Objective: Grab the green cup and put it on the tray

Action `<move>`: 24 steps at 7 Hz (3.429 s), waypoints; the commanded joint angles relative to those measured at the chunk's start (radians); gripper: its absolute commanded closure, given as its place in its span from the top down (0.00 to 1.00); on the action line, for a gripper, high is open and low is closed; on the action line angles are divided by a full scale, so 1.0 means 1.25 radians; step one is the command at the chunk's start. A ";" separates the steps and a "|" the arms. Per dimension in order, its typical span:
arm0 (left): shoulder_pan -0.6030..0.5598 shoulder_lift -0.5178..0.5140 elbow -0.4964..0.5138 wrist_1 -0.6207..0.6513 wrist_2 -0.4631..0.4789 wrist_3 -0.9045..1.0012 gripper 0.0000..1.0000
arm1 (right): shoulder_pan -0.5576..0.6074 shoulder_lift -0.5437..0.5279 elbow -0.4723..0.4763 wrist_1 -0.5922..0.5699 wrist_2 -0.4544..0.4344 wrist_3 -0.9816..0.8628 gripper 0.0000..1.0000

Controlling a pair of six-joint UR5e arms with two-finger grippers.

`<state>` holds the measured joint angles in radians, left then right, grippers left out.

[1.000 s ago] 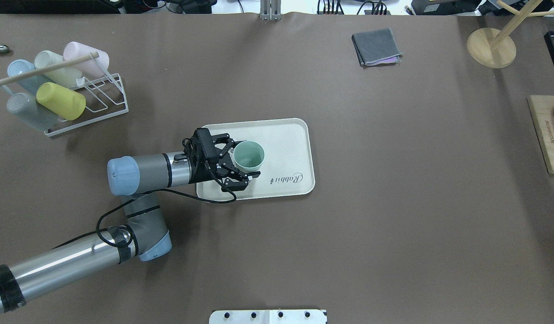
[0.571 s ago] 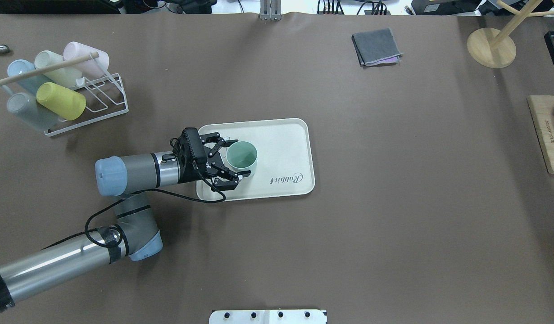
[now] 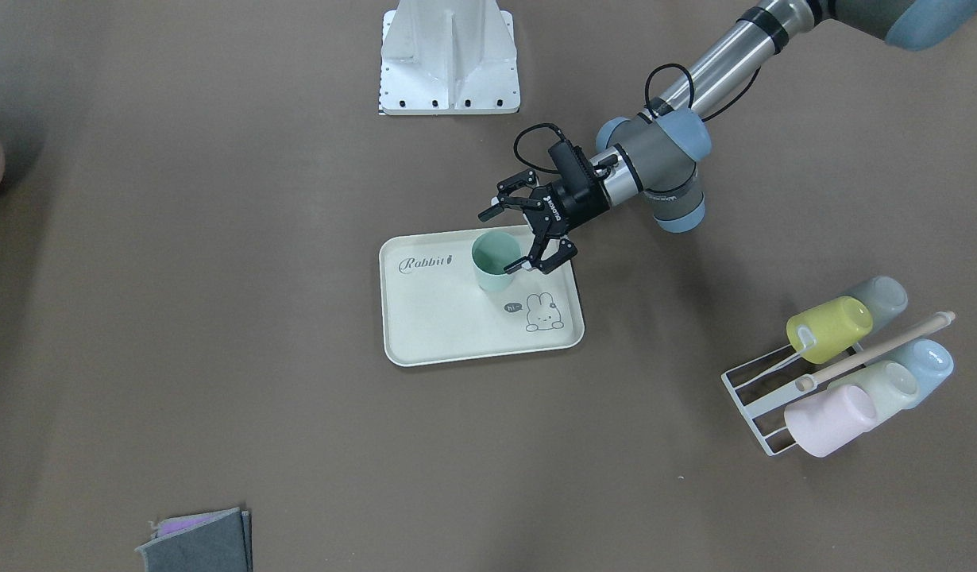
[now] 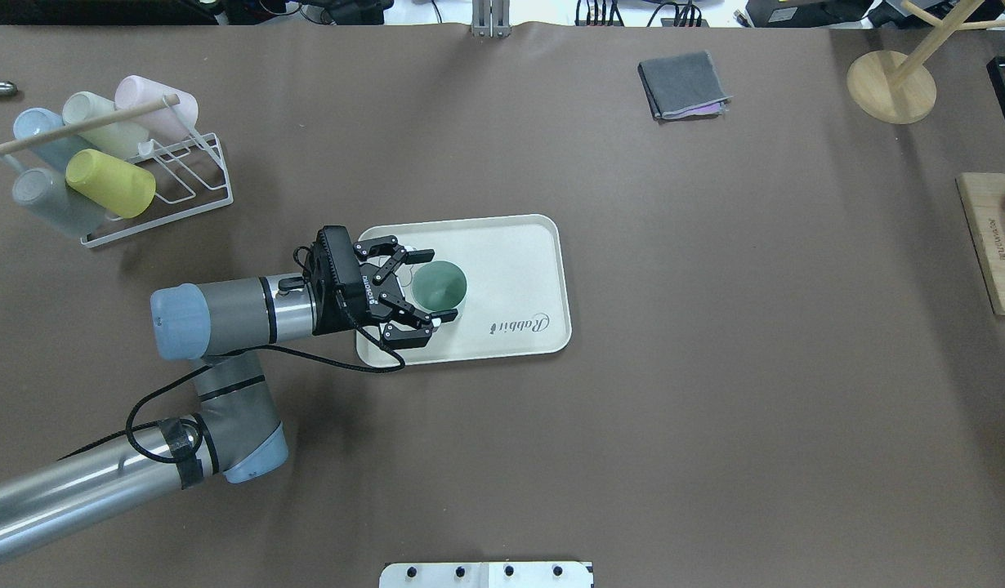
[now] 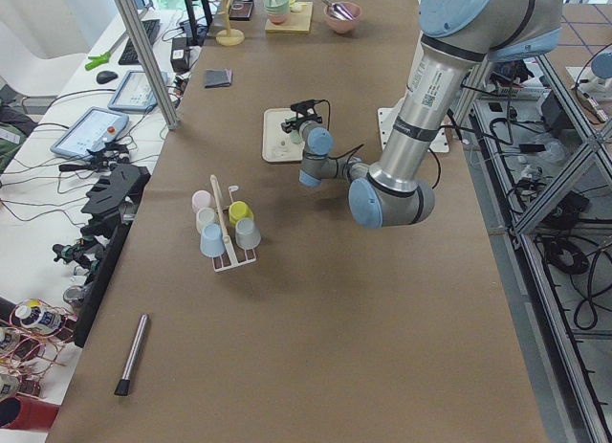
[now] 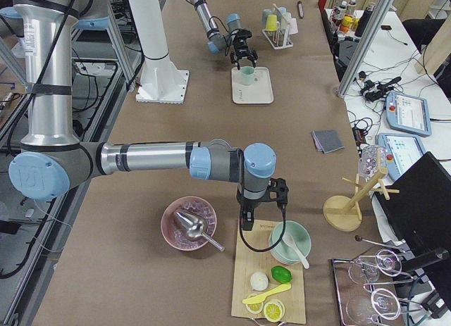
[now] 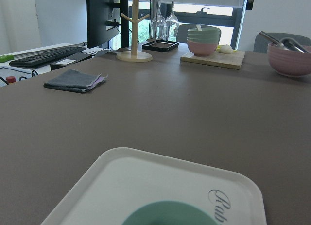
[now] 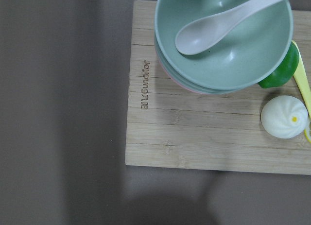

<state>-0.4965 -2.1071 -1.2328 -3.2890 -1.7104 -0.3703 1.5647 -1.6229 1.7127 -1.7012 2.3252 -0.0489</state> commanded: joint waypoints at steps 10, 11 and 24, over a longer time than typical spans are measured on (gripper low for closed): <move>-0.345 -0.002 -0.347 1.185 -0.002 0.004 0.99 | 0.000 0.002 0.003 0.002 -0.002 -0.006 1.00; -0.401 -0.003 -0.379 1.294 -0.002 0.004 0.99 | 0.000 0.002 0.003 0.002 -0.002 -0.006 1.00; -0.888 0.468 -0.338 1.370 -0.513 0.359 0.99 | 0.000 0.001 0.008 0.002 -0.002 -0.006 1.00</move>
<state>-1.5867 -1.5298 -1.6561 -1.5785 -2.3520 0.0585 1.5647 -1.6221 1.7215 -1.6986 2.3224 -0.0567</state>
